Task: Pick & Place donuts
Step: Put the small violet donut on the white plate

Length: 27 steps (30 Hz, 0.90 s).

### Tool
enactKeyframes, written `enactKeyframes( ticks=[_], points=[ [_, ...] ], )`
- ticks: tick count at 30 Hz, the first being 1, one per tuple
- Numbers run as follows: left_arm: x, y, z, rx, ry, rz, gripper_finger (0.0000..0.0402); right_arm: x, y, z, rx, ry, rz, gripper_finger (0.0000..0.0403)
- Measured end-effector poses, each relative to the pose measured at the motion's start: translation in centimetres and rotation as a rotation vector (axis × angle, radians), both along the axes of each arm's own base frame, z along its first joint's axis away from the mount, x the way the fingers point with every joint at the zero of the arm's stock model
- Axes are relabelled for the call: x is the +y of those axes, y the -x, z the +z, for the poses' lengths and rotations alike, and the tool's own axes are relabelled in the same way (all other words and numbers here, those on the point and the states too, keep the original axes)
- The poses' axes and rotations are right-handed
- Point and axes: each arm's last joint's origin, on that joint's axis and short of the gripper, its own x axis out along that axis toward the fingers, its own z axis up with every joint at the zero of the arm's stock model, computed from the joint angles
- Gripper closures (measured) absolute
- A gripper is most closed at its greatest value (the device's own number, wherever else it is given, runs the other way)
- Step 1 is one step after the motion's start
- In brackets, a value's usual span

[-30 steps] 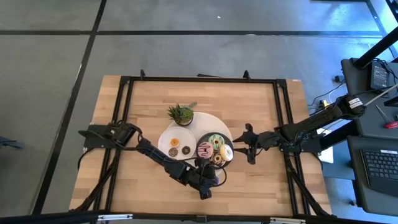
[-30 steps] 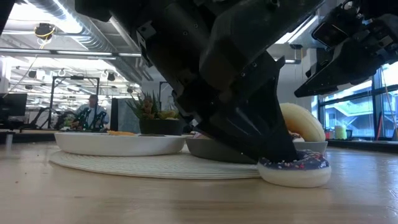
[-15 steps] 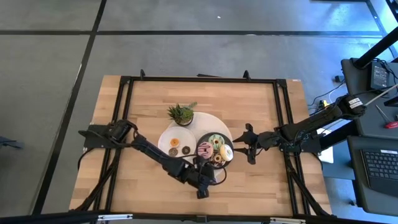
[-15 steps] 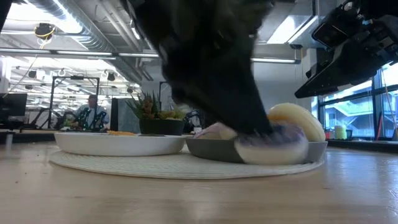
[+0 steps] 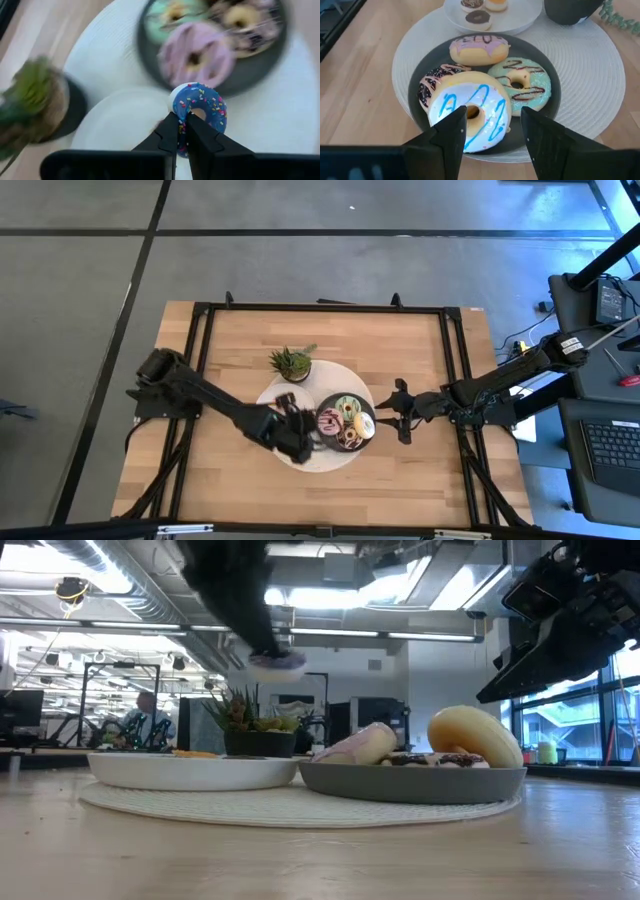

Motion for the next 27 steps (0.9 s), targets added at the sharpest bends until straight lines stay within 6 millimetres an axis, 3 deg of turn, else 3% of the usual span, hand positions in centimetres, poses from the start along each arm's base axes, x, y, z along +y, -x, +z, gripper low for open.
enactKeyframes(
  ticks=[7, 15, 20, 27],
  points=[
    [5.1, 2.9, -2.0, -0.028, 0.047, 0.184, 0.0382, 0.0, 0.0, 0.0, 0.001, 0.002, -0.001, 0.0214],
    [8.7, 3.1, -5.7, -0.082, 0.179, 0.221, 0.0379, -0.1, 0.0, 0.0, -0.001, 0.008, -0.014, 0.0214],
    [9.6, 3.3, -6.8, -0.077, 0.229, 0.228, 0.0379, -0.1, 0.0, 0.0, -0.003, 0.014, -0.020, 0.0214],
    [9.5, 3.3, -6.8, -0.078, 0.265, 0.219, 0.0372, -0.1, 0.0, 0.0, -0.004, 0.018, -0.025, 0.0214]
  ],
)
